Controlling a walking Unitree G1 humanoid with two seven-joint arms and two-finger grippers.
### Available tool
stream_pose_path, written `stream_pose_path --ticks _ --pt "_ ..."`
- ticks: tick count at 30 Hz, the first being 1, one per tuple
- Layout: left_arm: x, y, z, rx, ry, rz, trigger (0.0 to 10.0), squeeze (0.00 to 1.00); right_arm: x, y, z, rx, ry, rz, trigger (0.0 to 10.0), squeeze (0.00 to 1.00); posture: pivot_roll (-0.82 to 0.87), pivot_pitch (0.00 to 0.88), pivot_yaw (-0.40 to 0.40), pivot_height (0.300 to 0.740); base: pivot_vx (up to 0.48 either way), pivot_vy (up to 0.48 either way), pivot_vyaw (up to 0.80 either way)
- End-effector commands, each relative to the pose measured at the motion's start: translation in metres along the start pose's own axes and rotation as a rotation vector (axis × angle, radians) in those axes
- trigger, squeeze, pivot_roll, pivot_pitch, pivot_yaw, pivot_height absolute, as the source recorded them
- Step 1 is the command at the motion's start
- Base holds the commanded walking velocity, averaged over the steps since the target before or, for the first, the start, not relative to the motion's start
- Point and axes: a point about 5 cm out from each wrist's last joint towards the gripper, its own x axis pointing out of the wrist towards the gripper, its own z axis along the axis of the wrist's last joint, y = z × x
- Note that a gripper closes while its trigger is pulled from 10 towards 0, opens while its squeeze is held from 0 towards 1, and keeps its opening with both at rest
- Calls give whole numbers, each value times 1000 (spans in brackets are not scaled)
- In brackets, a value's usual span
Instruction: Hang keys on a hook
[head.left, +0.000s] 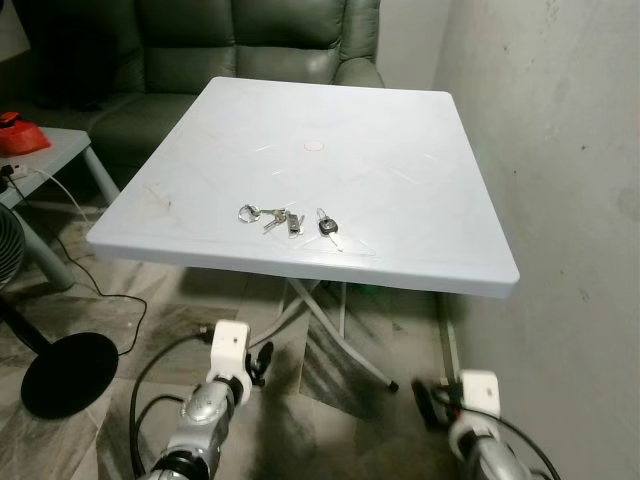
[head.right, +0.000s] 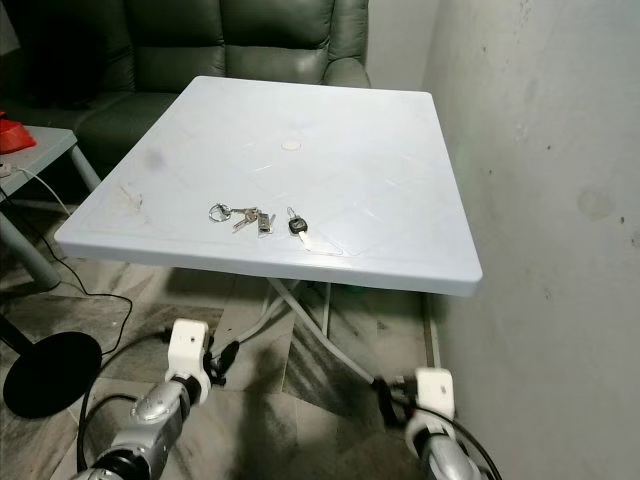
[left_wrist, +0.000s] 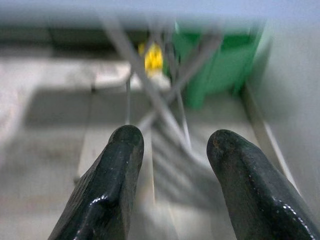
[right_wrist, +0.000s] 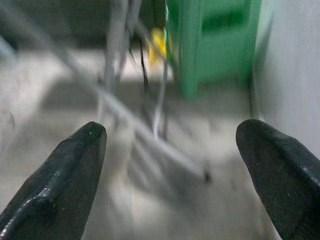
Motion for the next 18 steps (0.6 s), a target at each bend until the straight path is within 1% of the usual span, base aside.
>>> stream_pose_path --ticks 1,3,4,5,7,11,13,14,15,18 --pt "8 -1 24 21 -82 -17 10000 0 10 -5 26 24 -108 -16 10000 0 -128 0 18 740 0 0 0" --pt "13 -3 38 35 -131 -42 10000 0 16 -4 42 14 -171 1 10000 0 -130 0 22 740 0 0 0" --pt "17 -3 53 21 -178 -57 10000 0 21 -3 59 8 -237 13 10000 0 -130 0 22 740 0 0 0" --pt "17 -3 56 15 -188 -60 10000 0 22 -3 63 9 -251 16 10000 0 -130 0 22 740 0 0 0" --pt "19 0 68 44 -230 -36 10000 0 23 -1 73 -2 -294 30 10000 0 -130 0 22 740 0 0 0" --pt "18 1 78 28 -282 -27 10000 0 21 3 85 -22 -351 54 10000 0 -132 0 27 740 0 0 0" --pt "17 -1 82 26 -309 -34 10000 0 18 5 88 -29 -368 62 10000 0 -134 0 27 740 0 0 0" --pt "13 -3 85 17 -340 -55 10000 0 14 6 91 -31 -388 64 10000 0 -137 0 31 740 0 0 0" --pt "12 -4 86 11 -349 -61 10000 0 13 7 92 -31 -394 65 10000 0 -137 0 31 740 0 0 0" --pt "6 -3 91 0 -392 -58 10000 0 7 9 97 -43 -421 61 10000 0 -137 0 33 740 0 0 0"
